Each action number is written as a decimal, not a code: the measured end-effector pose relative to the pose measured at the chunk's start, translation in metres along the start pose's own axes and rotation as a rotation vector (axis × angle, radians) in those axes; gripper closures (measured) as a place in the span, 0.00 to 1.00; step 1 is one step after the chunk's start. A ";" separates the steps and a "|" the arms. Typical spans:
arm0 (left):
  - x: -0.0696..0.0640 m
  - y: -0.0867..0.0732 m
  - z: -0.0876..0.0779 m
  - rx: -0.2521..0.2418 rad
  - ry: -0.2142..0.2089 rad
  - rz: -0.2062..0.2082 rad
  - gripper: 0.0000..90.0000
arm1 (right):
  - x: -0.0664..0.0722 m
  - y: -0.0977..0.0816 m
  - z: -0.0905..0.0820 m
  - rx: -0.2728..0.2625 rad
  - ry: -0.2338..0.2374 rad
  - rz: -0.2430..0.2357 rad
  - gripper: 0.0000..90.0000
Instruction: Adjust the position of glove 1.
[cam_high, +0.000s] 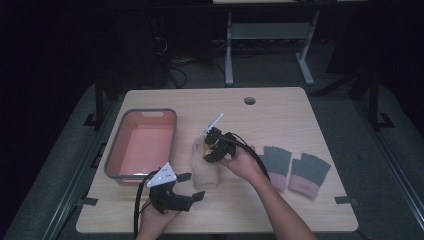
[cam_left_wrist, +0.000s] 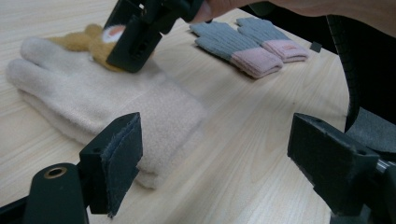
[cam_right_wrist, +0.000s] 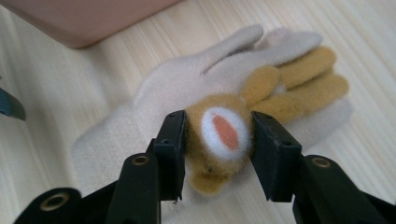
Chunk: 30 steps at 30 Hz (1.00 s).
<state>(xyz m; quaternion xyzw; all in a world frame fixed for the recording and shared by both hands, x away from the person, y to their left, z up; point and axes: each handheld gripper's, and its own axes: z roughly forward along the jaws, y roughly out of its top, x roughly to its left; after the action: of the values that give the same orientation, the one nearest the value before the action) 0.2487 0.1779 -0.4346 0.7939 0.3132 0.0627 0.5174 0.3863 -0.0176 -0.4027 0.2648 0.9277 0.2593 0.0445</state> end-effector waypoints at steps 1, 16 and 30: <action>0.001 0.000 0.001 0.000 -0.001 -0.007 0.20 | -0.001 -0.003 0.004 0.012 0.003 0.015 0.62; 0.002 0.000 0.008 0.022 0.031 -0.074 0.20 | -0.005 -0.029 -0.006 -0.097 0.063 0.129 0.40; 0.008 0.016 0.025 0.067 0.148 -0.199 0.22 | -0.003 -0.069 -0.019 -0.157 0.040 0.241 0.35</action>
<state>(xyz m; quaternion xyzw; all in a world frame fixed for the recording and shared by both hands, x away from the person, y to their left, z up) 0.2722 0.1583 -0.4345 0.7690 0.4298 0.0587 0.4695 0.3525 -0.0776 -0.4210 0.3646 0.8667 0.3400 0.0152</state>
